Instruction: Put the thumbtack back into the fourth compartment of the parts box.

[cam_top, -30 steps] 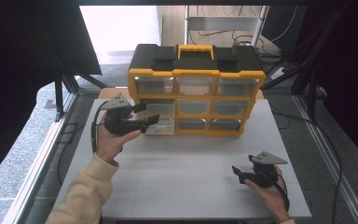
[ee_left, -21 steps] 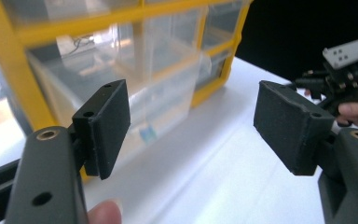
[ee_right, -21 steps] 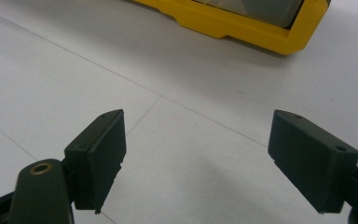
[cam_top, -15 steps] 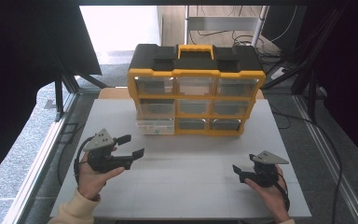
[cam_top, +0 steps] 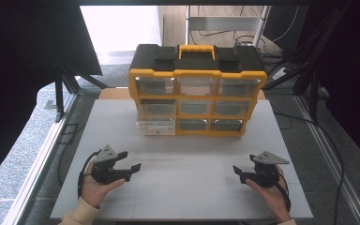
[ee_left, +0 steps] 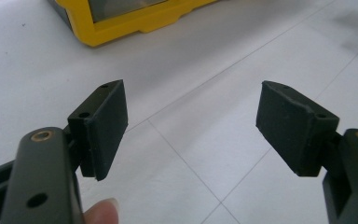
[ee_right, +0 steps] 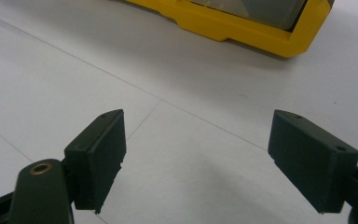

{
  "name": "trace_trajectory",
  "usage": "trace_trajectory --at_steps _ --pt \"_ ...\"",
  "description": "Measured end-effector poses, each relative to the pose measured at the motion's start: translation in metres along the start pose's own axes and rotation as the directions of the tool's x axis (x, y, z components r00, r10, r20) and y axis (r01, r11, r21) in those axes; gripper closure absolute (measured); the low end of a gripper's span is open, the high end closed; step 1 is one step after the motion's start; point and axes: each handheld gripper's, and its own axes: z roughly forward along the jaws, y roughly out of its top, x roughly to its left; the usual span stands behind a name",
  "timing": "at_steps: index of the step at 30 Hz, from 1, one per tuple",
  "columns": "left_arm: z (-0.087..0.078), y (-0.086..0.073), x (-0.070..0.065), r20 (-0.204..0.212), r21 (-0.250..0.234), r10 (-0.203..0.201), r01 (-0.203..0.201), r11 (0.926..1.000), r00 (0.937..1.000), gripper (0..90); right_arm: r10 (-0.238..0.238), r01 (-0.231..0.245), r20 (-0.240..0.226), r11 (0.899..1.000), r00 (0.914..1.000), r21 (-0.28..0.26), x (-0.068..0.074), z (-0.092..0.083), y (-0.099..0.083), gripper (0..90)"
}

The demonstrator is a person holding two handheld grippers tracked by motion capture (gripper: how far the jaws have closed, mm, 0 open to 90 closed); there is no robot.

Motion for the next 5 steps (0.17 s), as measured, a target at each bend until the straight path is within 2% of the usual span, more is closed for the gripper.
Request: trace_trajectory --at_steps 5 --pt "-0.0018 0.0008 0.0002 -0.006 -0.012 -0.002 0.002 0.9999 1.0 24.0 -0.001 0.001 -0.003 1.0 1.0 -0.001 0.0001 0.0 -0.0001 19.6"
